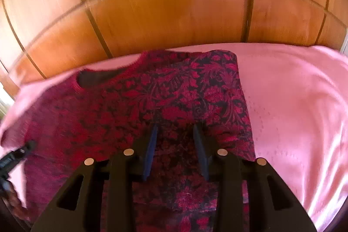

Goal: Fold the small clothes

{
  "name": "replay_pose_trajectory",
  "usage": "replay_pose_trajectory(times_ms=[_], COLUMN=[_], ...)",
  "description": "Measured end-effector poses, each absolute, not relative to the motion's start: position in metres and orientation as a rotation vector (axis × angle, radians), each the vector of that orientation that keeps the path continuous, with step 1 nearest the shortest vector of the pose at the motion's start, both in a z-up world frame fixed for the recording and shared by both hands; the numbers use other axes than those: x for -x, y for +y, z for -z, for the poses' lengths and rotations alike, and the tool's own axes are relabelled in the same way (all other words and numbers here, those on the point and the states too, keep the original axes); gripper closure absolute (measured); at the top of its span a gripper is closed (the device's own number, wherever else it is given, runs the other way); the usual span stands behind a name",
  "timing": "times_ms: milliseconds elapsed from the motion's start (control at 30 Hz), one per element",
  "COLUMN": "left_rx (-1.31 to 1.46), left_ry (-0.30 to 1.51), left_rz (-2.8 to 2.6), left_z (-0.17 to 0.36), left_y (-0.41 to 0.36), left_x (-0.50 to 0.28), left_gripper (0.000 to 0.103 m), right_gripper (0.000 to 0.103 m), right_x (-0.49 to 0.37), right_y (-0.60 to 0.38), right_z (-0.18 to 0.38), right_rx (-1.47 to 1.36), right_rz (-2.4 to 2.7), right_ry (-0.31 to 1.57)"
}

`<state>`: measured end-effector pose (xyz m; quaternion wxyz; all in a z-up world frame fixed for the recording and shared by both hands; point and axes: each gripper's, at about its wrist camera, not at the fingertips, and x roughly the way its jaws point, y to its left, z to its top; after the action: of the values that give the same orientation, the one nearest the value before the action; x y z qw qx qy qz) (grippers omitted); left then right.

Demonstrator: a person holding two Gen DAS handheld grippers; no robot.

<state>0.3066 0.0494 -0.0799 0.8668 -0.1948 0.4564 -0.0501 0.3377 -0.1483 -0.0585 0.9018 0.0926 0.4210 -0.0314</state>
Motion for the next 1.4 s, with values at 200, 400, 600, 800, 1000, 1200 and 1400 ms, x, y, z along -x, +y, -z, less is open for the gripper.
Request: replay_pose_trajectory(times_ms=[200,400,600,800,1000,1200,1400], left_rx=[0.466,0.538,0.718,0.867,1.044,1.096,0.996], left_ry=[0.946,0.915,0.837,0.712,0.657,0.622,0.677], left_rz=[0.112,0.092,-0.038,-0.276,-0.405,-0.469,-0.506], left_z=[0.083,0.067,0.065,0.060,0.071,0.077,0.071], left_y=[0.054,0.085,0.176,0.292,0.378,0.410,0.403], left_x=[-0.304,-0.273,-0.242,-0.211,-0.205,-0.216,-0.234], left_gripper=[0.088,0.081,0.063,0.052,0.052,0.052,0.091], right_gripper=[0.068,0.068,0.067,0.067,0.067,0.067,0.067], right_x=[-0.327,-0.330,-0.328,-0.328,-0.327,-0.327,-0.327], right_y=[-0.124,-0.117,-0.113,-0.112,-0.112,-0.112,-0.112], right_z=[0.072,0.075,0.072,0.073,0.073,0.073,0.073], right_rx=[-0.015,0.015,0.032,0.037,0.037,0.040,0.036], right_rz=[0.138,0.158,0.172,0.176,0.175,0.175,0.173], right_ry=[0.794,0.786,0.780,0.777,0.776,0.776,0.775])
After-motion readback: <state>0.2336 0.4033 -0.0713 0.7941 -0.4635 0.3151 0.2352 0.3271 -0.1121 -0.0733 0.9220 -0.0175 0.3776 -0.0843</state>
